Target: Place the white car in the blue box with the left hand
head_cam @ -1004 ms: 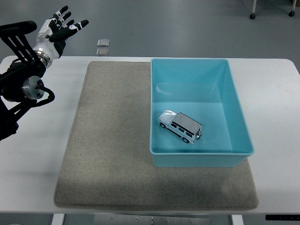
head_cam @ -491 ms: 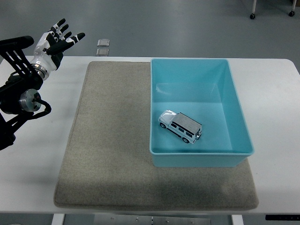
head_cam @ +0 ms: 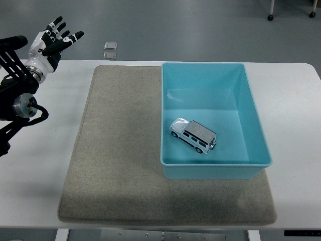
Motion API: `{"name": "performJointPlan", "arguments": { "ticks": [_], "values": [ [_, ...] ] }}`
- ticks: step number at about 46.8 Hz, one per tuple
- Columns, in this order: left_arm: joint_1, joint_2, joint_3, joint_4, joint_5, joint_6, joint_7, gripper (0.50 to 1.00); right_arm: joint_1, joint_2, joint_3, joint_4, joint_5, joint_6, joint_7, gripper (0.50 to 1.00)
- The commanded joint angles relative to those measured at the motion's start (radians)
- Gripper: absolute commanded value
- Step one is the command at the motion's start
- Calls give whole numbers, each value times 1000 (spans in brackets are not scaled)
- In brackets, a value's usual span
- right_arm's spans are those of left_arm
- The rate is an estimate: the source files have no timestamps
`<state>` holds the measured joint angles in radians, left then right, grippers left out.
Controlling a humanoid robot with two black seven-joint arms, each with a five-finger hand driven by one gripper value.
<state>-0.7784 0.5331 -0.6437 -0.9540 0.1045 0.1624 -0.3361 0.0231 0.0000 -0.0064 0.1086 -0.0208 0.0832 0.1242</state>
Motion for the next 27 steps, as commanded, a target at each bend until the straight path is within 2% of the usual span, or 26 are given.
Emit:
{"name": "performJointPlan", "arguments": {
  "ticks": [1, 27],
  "values": [
    [4, 1, -7, -3, 0, 0, 0, 999, 0, 0, -1, 17, -2, 10, 0, 936],
    [4, -13, -11, -3, 1, 2, 0, 999, 5, 0, -1, 26, -5, 9, 0, 936]
  ]
}}
